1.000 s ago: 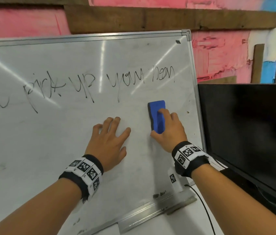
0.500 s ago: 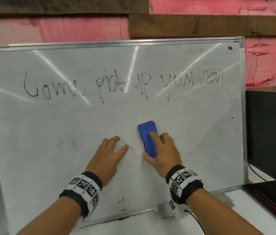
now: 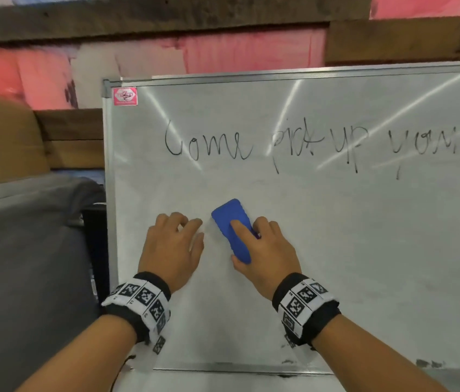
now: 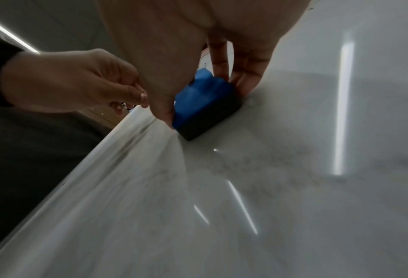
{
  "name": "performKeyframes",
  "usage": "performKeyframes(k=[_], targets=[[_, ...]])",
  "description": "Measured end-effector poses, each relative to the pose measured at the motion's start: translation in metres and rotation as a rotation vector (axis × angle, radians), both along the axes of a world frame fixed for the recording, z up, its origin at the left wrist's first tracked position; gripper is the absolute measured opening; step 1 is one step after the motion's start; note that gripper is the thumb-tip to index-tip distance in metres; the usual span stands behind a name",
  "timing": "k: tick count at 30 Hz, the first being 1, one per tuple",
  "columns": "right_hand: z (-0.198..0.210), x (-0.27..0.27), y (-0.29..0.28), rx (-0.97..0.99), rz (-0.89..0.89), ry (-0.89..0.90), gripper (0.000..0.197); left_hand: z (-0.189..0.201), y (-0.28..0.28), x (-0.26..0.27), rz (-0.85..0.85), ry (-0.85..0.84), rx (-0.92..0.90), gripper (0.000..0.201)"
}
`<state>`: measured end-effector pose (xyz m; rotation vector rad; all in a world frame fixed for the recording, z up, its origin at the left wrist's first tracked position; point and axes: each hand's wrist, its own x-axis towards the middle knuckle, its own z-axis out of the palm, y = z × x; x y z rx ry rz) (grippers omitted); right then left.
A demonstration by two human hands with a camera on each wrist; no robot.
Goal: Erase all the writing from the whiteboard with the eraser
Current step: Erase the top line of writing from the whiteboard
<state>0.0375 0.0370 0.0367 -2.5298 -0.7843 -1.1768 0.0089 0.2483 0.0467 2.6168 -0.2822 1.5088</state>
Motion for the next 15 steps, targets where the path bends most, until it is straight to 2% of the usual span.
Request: performKeyframes(k=[4, 10, 15], targets=[[0.015, 0.007, 0.022, -0.03, 0.042, -0.079, 0.059, 0.025, 0.04, -0.001, 0.123, -0.012, -0.152, 0.032], [0.037, 0.015, 0.051, -0.046, 0.062, -0.134, 0.053, 0.062, 0.079, 0.007, 0.243, -0.018, -0.284, 0.047], [0.052, 0.02, 0.07, -0.029, 0.091, -0.16, 0.05, 0.078, 0.095, 0.023, 0.133, 0.047, -0.626, 0.053]])
